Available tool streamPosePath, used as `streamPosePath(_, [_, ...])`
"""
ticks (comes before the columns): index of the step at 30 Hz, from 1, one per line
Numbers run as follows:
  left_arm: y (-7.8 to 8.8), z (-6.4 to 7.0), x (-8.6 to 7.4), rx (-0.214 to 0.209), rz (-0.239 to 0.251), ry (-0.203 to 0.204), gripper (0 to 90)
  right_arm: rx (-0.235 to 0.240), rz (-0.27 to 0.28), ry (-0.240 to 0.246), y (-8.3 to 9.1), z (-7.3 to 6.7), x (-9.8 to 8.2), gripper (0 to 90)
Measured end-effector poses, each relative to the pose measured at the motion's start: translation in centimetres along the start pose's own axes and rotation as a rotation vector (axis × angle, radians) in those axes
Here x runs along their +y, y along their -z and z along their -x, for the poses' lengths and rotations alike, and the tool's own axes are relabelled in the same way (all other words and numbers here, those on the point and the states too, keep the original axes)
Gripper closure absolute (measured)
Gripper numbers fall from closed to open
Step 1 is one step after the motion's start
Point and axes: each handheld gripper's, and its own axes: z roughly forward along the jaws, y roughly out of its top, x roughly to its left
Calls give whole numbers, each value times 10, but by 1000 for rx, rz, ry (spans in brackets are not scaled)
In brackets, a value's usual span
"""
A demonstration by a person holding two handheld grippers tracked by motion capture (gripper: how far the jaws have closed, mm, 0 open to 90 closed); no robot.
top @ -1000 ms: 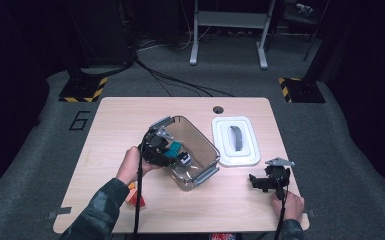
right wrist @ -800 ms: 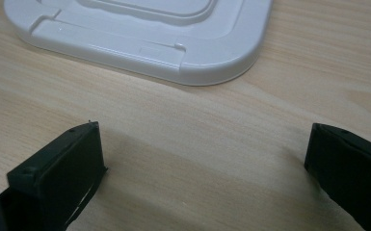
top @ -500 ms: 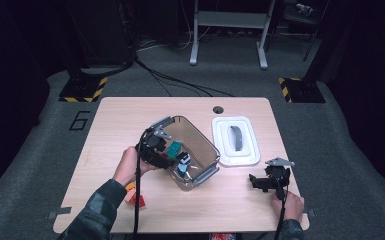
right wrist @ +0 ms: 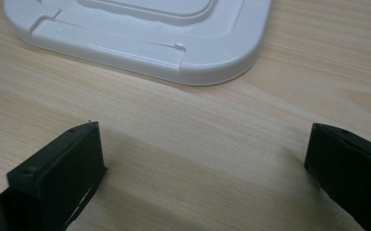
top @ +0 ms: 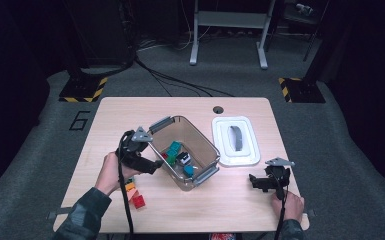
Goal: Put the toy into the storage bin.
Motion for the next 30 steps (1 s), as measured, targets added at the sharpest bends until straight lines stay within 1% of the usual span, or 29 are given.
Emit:
streamPosePath(1, [3,-1,-4,11,-1,8,140,-1,1,-6,0,0,0,0])
streamPosePath(3, [9,-3,-13,39,-6,18,128,2,0,-3,0,0,0,0])
streamPosePath(4, [10,-4,-19,53,-1,32,114,0,1,-5,0,0,0,0])
streamPosePath(5, [12,-6,-24,58,-11,34,100,0,1,-6,0,0,0,0])
streamPosePath(7, [15,-8,-35,78,-29,51,67,0,1,-5,0,0,0,0])
streamPosePath(9, [17,-11,-48,87,-43,69,42,3,2,-7,0,-1,0,0])
streamPosePath(10, [17,-11,-53,97,-41,80,35,-1,1,-6,0,0,0,0])
streamPosePath(14, [15,-14,-76,108,-77,117,7,0,1,-5,0,0,0,0])
streamPosePath(16, [12,-14,-88,104,-89,140,6,0,0,-5,0,0,0,0])
streamPosePath(17, [10,-14,-92,104,-85,145,6,3,0,-6,0,-1,0,0])
streamPosePath(19, [6,-13,-101,113,-108,156,6,0,1,-6,0,0,0,0])
streamPosePath(21, [0,-11,-110,102,-116,165,6,2,1,-7,0,-1,0,0])
streamPosePath(22, [-2,-10,-113,104,-120,165,12,-1,0,0,0,0,0,0])
streamPosePath(23, [-3,-9,-116,95,-132,153,50,2,1,-7,0,-1,0,0])
streamPosePath(24, [-4,-9,-118,93,-129,152,110,0,1,-6,0,0,0,0])
streamPosePath(28, [-9,-6,-126,74,-132,167,218,3,1,-6,0,-1,0,0])
streamPosePath(29, [-11,-5,-128,67,-135,163,240,-1,0,-1,0,0,0,0])
streamPosePath(30, [-13,-4,-129,67,-138,163,264,-1,2,-6,0,0,0,0])
